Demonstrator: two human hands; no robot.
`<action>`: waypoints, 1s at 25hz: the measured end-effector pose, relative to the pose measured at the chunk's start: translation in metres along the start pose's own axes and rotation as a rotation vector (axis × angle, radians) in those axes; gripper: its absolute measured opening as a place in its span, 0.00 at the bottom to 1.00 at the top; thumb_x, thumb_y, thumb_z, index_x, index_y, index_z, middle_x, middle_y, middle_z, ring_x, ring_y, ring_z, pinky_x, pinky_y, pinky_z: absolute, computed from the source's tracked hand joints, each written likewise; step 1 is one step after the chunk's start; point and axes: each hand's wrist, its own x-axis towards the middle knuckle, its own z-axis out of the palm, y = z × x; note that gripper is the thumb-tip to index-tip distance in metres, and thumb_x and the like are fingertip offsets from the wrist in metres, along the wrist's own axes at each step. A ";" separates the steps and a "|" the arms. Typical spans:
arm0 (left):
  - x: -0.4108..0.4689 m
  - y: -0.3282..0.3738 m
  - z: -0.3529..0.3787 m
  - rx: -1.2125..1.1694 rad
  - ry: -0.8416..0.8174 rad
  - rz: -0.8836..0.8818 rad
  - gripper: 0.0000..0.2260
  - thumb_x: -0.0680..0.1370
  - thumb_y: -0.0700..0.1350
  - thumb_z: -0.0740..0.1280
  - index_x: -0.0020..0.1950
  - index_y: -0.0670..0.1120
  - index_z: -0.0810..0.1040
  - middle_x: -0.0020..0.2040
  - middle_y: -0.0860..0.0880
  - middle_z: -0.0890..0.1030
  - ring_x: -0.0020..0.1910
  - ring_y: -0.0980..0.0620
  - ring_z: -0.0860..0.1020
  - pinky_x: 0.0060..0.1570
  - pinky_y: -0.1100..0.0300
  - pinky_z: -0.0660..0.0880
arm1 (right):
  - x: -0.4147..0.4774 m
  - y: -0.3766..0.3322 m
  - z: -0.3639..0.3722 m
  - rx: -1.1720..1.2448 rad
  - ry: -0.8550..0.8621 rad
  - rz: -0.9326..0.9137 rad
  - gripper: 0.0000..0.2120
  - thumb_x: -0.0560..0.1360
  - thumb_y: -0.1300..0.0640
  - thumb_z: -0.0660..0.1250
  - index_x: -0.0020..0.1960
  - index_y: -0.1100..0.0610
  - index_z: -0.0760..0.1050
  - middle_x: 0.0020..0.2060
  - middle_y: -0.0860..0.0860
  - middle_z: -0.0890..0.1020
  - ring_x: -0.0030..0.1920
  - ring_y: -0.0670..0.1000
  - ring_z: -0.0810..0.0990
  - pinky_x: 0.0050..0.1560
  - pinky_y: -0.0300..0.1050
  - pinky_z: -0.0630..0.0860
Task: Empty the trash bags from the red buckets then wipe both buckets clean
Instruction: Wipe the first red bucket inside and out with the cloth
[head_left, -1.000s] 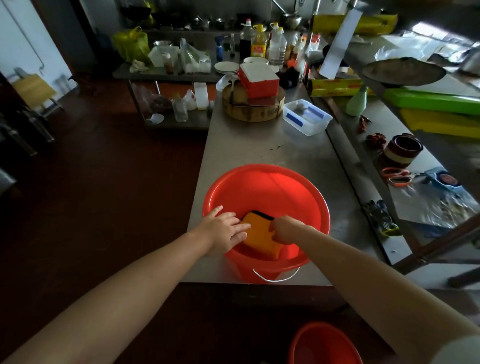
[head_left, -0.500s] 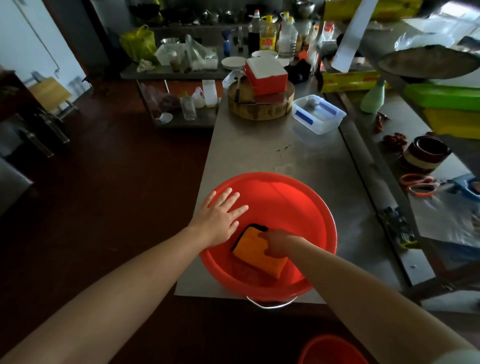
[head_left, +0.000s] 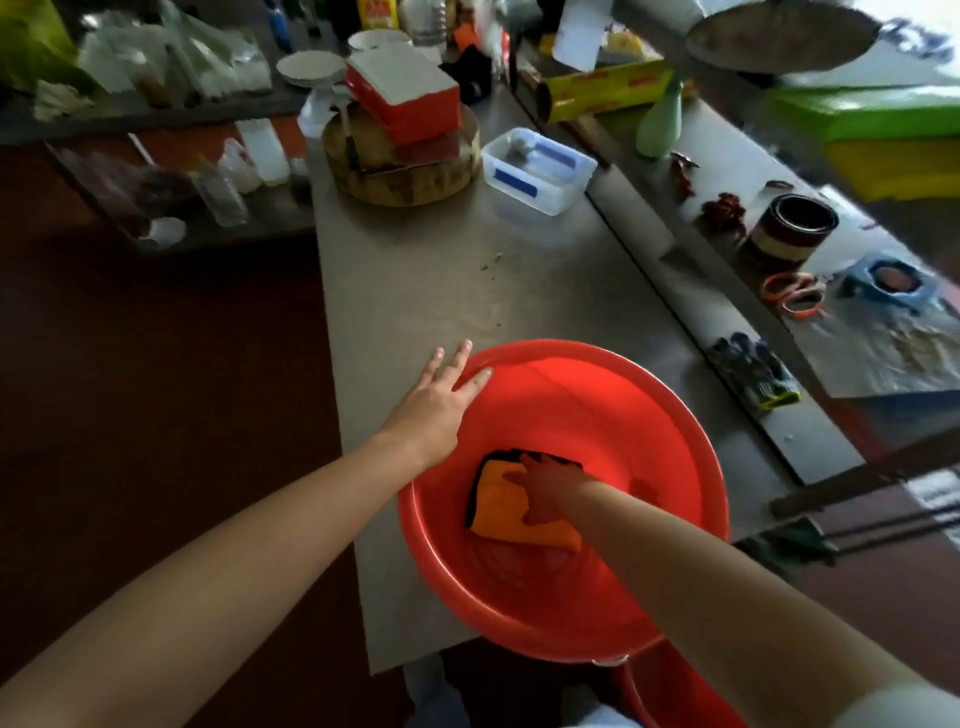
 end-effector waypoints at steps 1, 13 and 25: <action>0.006 -0.006 -0.003 -0.041 0.005 0.033 0.47 0.71 0.23 0.57 0.81 0.59 0.50 0.81 0.56 0.36 0.80 0.44 0.40 0.74 0.49 0.60 | 0.003 -0.003 0.002 0.014 -0.001 0.022 0.41 0.75 0.46 0.71 0.81 0.43 0.54 0.81 0.52 0.52 0.78 0.61 0.58 0.72 0.61 0.67; -0.019 -0.038 0.006 0.104 0.128 0.014 0.32 0.78 0.47 0.60 0.82 0.48 0.54 0.82 0.43 0.42 0.81 0.43 0.40 0.77 0.42 0.54 | 0.042 -0.039 -0.002 0.001 0.018 0.021 0.41 0.78 0.44 0.68 0.82 0.40 0.46 0.82 0.50 0.46 0.81 0.60 0.47 0.74 0.70 0.58; -0.029 -0.032 0.013 0.195 0.173 -0.038 0.30 0.75 0.45 0.56 0.79 0.45 0.64 0.82 0.41 0.42 0.81 0.41 0.43 0.77 0.41 0.56 | 0.074 -0.028 0.045 0.221 0.111 0.101 0.41 0.79 0.36 0.60 0.80 0.37 0.36 0.81 0.45 0.37 0.81 0.58 0.40 0.73 0.73 0.49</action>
